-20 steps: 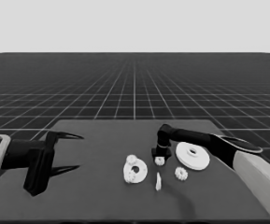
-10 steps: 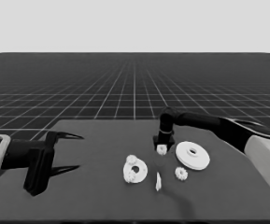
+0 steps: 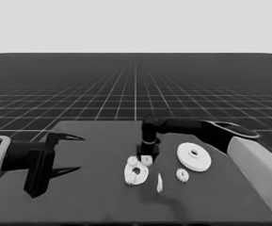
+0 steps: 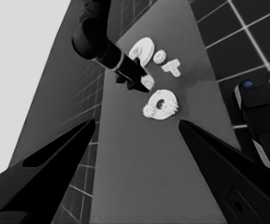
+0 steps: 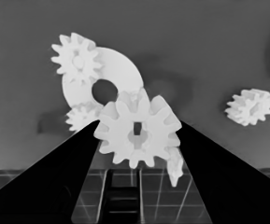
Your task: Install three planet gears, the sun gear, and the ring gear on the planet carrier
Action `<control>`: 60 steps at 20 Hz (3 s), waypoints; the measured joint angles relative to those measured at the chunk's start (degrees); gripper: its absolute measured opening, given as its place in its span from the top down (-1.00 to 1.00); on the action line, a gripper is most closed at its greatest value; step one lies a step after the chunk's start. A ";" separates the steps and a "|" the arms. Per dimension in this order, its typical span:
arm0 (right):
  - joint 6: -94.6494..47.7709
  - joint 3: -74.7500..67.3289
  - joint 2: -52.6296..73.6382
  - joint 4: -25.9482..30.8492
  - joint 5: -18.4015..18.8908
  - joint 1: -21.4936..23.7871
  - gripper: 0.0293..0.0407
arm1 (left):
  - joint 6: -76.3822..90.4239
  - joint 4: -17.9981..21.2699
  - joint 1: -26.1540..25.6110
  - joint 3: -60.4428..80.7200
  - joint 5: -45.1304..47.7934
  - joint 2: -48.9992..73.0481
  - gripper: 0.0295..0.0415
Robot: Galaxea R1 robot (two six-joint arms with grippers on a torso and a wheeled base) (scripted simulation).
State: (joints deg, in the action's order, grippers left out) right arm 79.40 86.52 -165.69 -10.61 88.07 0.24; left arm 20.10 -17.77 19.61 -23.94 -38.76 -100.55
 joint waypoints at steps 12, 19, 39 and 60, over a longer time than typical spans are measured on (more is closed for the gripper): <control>-3.42 5.71 -1.56 -8.60 -2.94 -9.00 -0.38 | 0.00 0.00 0.00 0.00 0.00 0.00 -0.49; -3.42 5.72 -1.56 -8.61 -2.95 -9.01 -0.61 | 0.00 0.00 0.00 0.00 0.00 0.00 -0.49; -13.09 -17.30 30.52 1.35 -1.98 0.81 -0.61 | 0.00 0.00 0.00 0.00 0.00 0.00 -0.49; -16.13 -10.06 27.74 -9.29 -8.32 -11.40 0.71 | 0.00 0.00 0.00 0.00 0.00 0.00 -0.49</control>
State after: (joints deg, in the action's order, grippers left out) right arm 63.27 76.46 -137.95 -19.89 79.75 -11.17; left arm 20.10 -17.77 19.61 -23.94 -38.76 -100.55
